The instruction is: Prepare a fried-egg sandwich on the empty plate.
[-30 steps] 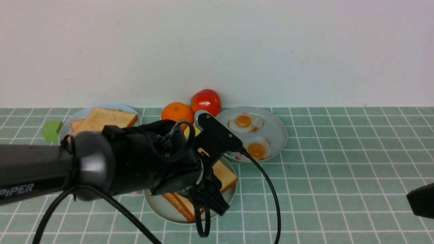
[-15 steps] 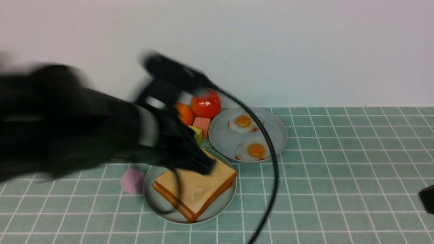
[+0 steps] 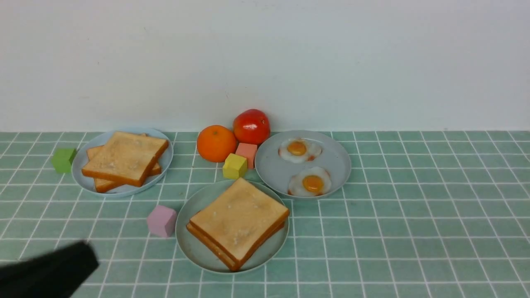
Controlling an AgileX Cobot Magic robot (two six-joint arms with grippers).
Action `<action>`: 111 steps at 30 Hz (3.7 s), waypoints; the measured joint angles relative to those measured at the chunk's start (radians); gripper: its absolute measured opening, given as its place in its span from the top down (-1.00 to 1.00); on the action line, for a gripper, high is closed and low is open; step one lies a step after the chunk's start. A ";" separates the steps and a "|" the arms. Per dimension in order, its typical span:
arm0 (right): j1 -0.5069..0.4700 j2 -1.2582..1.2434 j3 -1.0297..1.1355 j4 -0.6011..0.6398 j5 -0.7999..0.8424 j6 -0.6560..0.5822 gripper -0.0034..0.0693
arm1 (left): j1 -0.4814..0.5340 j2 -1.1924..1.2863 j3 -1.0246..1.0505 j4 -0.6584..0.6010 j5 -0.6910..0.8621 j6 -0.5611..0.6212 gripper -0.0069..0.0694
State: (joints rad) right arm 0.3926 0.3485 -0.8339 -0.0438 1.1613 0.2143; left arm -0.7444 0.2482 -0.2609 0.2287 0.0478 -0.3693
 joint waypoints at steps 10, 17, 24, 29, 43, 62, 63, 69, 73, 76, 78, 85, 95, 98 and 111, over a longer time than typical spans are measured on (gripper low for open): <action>0.000 -0.183 0.281 -0.146 -0.393 0.229 0.90 | 0.000 -0.160 0.098 -0.002 0.062 0.000 0.86; 0.000 -0.183 0.479 -0.179 -0.712 0.370 0.89 | 0.000 -0.160 0.099 -0.003 0.130 0.000 0.86; 0.000 -0.183 0.640 -0.182 -0.777 0.387 0.87 | 0.000 -0.160 0.099 -0.004 0.159 0.000 0.86; -0.036 -0.198 0.712 -0.257 -0.750 0.390 0.91 | 0.000 -0.160 0.099 -0.005 0.164 -0.002 0.86; -0.375 -0.359 0.859 -0.145 -0.901 0.136 0.94 | 0.000 -0.159 0.099 -0.006 0.165 -0.004 0.85; -0.342 -0.359 0.857 0.092 -0.818 -0.205 0.94 | 0.000 -0.158 0.099 -0.006 0.164 -0.004 0.83; -0.342 -0.359 0.855 0.099 -0.803 -0.221 0.94 | 0.000 -0.158 0.099 -0.006 0.164 -0.004 0.83; -0.341 -0.359 0.853 0.108 -0.792 -0.245 0.94 | 0.000 -0.158 0.099 -0.006 0.164 -0.004 0.82; -0.341 -0.359 0.853 0.108 -0.792 -0.246 0.94 | 0.000 -0.158 0.099 -0.006 0.164 -0.004 0.81; -0.341 -0.359 0.853 0.108 -0.792 -0.246 0.94 | 0.000 -0.158 0.099 -0.006 0.164 -0.004 0.80; -0.341 -0.359 0.853 0.108 -0.790 -0.246 0.93 | 0.000 -0.158 0.099 -0.006 0.164 -0.004 0.79; -0.341 -0.359 0.852 0.108 -0.785 -0.247 0.92 | 0.000 -0.158 0.099 -0.006 0.164 -0.004 0.77; -0.341 -0.359 0.852 0.108 -0.785 -0.249 0.91 | 0.039 -0.168 0.104 -0.008 0.128 0.022 0.82; -0.341 -0.359 0.852 0.108 -0.784 -0.249 0.90 | 0.135 -0.185 0.115 -0.063 0.093 0.086 0.85; -0.341 -0.359 0.852 0.108 -0.784 -0.249 0.88 | 0.713 -0.259 0.289 -0.344 0.245 0.259 0.85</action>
State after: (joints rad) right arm 0.0513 -0.0109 0.0180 0.0646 0.3772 -0.0348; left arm -0.0314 -0.0112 0.0286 -0.1153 0.2926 -0.1105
